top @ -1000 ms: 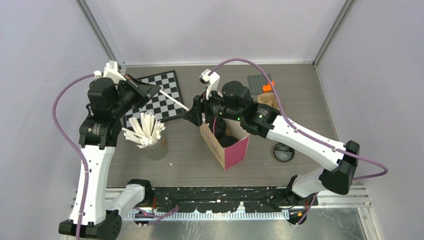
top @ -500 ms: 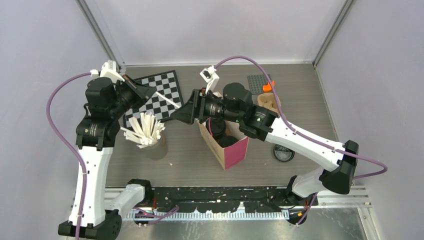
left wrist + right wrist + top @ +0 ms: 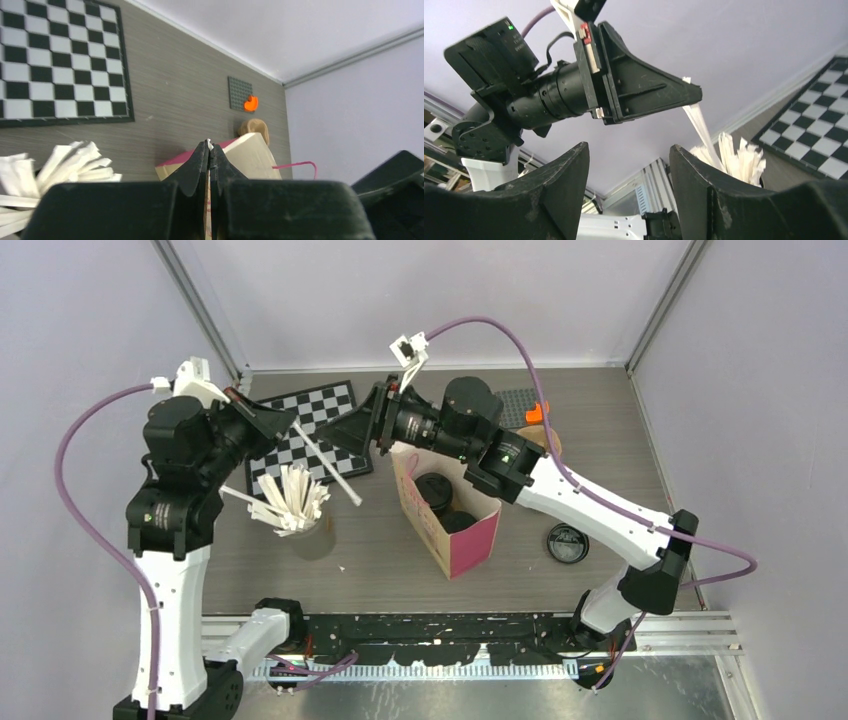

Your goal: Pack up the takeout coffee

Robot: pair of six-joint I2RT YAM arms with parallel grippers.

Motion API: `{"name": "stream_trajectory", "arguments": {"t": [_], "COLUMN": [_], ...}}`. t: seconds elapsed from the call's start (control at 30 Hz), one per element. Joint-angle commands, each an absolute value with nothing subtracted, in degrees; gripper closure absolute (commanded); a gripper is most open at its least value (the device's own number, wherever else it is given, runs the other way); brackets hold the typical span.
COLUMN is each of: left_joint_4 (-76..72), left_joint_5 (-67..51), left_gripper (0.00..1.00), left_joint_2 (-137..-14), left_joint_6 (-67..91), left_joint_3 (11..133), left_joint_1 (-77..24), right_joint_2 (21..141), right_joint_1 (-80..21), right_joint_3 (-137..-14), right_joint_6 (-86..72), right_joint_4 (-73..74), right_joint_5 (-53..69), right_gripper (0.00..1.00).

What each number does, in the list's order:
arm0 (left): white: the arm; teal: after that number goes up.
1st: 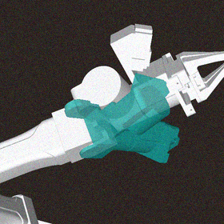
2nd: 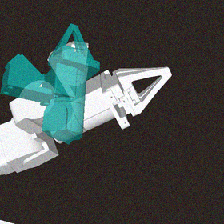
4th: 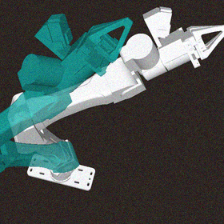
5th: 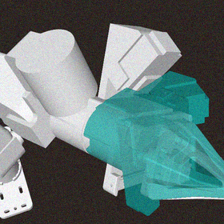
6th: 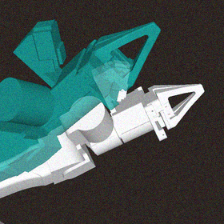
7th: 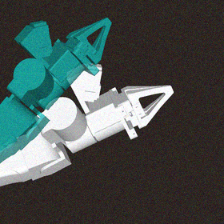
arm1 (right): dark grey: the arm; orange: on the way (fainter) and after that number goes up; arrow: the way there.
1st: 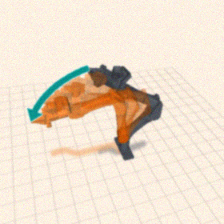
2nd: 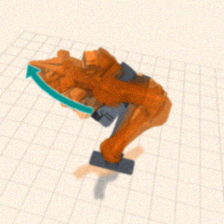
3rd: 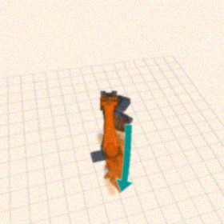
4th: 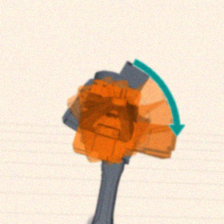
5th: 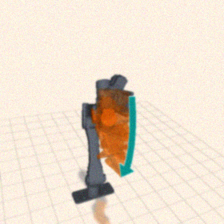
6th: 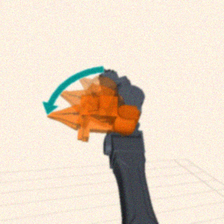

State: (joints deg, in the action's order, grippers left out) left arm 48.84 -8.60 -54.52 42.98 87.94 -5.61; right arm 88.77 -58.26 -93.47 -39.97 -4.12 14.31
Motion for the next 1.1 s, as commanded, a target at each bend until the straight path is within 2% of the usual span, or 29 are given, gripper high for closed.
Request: {"name": "stream_trajectory", "arguments": {"t": [0.0,0.13,0.2,0.43,0.63,0.73,1.07], "left_joint_4": [53.9,50.8,46.2,26.9,22.4,21.4,21.8], "left_joint_5": [1.3,6.0,2.3,-22.8,-27.5,-29.6,-23.3], "left_gripper": [1.0,1.0,1.0,1.0,1.0,1.0,1.0], "left_joint_2": [-54.2,-54.2,-54.8,-62.5,-68.8,-72.3,-69.5], "left_joint_6": [36.9,33.2,34.0,47.1,47.5,48.7,45.5], "left_joint_3": [94.9,97.3,97.5,102.2,108.0,109.2,92.5], "left_joint_1": [-5.5,-5.5,-5.6,-5.7,-7.4,-12.0,-24.1], "right_joint_2": [86.4,82.8,80.0,69.7,62.6,60.4,59.1], "right_joint_1": [-57.9,-58.0,-58.0,-58.0,-58.0,-58.0,-58.0], "right_joint_3": [-99.6,-99.0,-98.4,-95.3,-91.8,-90.7,-91.3], "right_joint_6": [-33.3,-28.4,-25.6,-15.9,-12.0,-10.5,-6.3], "right_joint_4": [-2.6,2.2,5.2,13.9,17.3,18.9,21.4], "right_joint_5": [14.2,11.7,10.0,-2.5,-10.3,-14.3,-22.0], "right_gripper": [0.35,0.35,0.35,0.34,0.34,0.32,0.28]}}
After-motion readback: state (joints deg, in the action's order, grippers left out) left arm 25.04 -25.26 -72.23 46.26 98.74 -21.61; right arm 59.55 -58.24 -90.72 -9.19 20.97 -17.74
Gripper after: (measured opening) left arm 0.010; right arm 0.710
